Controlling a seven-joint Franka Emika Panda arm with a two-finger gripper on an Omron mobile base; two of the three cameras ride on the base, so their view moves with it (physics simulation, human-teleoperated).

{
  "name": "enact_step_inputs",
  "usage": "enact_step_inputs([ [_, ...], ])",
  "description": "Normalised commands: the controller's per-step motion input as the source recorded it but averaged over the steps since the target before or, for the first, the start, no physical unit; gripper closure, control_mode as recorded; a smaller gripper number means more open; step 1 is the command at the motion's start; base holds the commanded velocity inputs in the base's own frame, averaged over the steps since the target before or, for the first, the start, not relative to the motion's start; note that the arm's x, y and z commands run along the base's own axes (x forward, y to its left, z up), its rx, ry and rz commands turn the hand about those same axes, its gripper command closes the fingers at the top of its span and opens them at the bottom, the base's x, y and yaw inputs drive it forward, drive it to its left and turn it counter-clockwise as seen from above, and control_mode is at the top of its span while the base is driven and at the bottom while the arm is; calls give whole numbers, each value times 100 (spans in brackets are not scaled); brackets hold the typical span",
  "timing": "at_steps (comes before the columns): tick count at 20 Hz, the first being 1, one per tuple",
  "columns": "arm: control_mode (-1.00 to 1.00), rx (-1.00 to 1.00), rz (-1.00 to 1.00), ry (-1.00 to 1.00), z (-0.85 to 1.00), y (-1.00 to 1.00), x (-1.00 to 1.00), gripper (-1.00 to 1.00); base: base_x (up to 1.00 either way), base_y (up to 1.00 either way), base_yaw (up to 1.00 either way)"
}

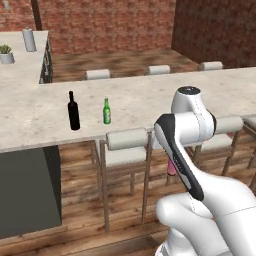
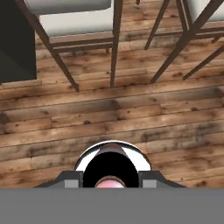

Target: Move the drinks to the dining counter.

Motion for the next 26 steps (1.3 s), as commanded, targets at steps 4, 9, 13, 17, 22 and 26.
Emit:
enact_step_inputs([
  [4, 100, 0, 0, 0, 0, 0, 0, 100, 68, -70, 19],
  [9, 100, 0, 0, 0, 0, 0, 0, 100, 53, -67, 16],
  [13, 100, 0, 0, 0, 0, 0, 0, 100, 26, -48, 4],
  [17, 100, 0, 0, 0, 0, 0, 0, 100, 33, -2, 0],
  [22, 100, 0, 0, 0, 0, 0, 0, 100, 55, 0, 0],
  [26, 100, 0, 0, 0, 0, 0, 0, 100, 44, 0, 0],
])
